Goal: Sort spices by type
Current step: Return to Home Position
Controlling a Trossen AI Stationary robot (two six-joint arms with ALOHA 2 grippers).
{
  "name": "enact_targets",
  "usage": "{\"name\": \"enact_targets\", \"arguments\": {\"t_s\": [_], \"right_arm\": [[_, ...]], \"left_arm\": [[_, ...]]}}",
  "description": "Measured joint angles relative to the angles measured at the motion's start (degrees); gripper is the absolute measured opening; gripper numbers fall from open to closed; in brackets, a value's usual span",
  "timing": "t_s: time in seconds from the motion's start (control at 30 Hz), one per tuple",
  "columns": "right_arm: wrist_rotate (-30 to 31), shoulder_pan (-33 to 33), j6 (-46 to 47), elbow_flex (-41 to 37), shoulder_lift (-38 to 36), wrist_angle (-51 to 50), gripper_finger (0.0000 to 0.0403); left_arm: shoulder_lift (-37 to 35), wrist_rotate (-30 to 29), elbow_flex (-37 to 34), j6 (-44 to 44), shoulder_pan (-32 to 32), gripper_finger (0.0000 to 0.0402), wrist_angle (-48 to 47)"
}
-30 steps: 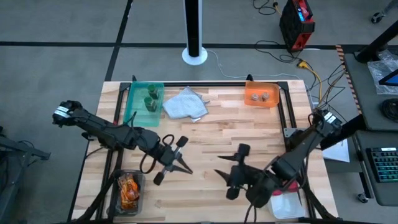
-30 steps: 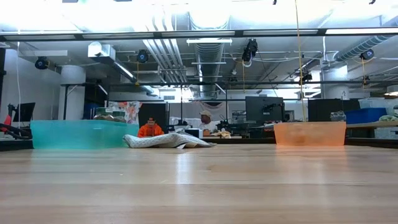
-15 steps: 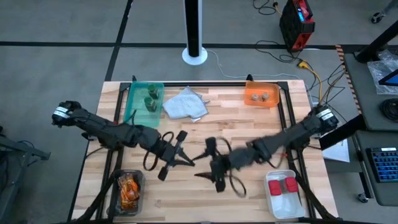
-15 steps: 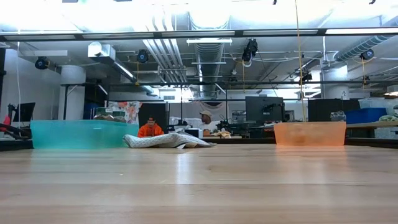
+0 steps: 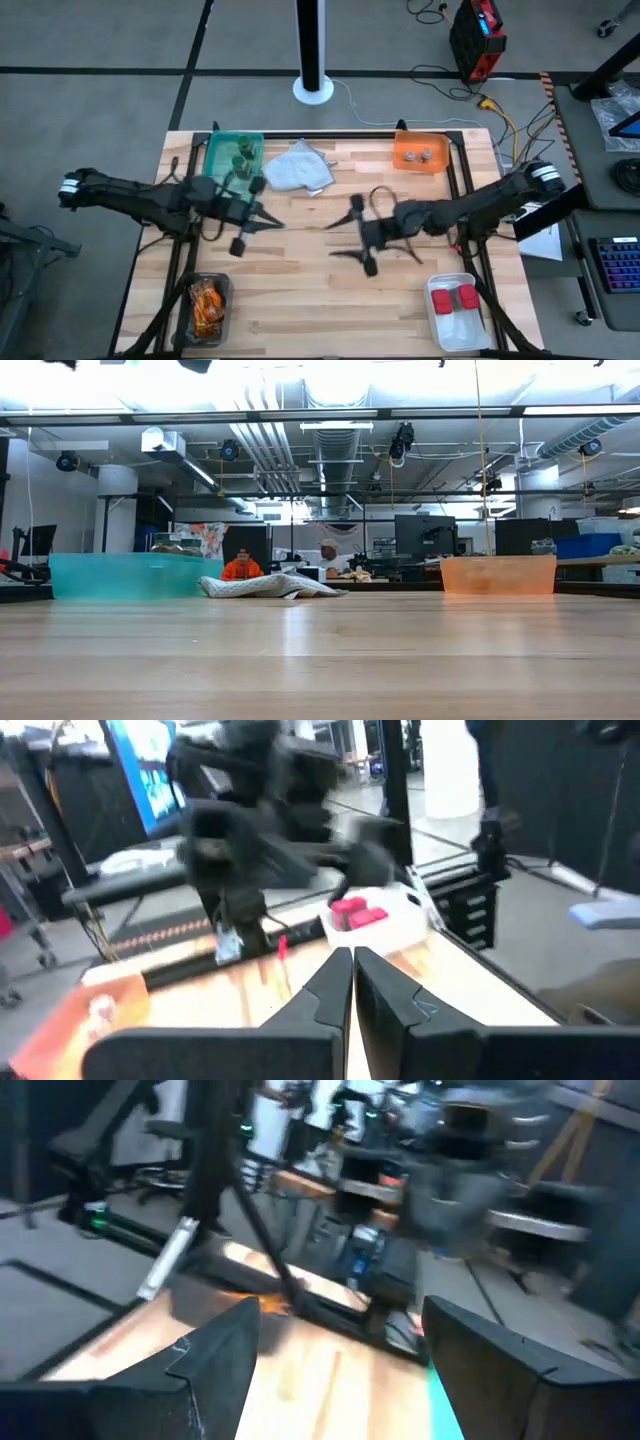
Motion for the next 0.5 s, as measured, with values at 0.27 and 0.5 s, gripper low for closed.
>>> {"name": "enact_targets", "arguments": {"t_s": [0.27, 0.5], "right_arm": [[0.4, -1.5, 1.7, -14.0, -16.1, 1.1, 0.0278], [2.5, -1.5, 1.0, -22.4, -28.3, 0.9, 0.0272]], "left_arm": [[-22.8, -2.4, -16.0, -5.2, -0.1, 0.0000, 4.7], [-38.6, -6.4, -24.5, -4.7, -0.1, 0.0000, 4.6]]}}
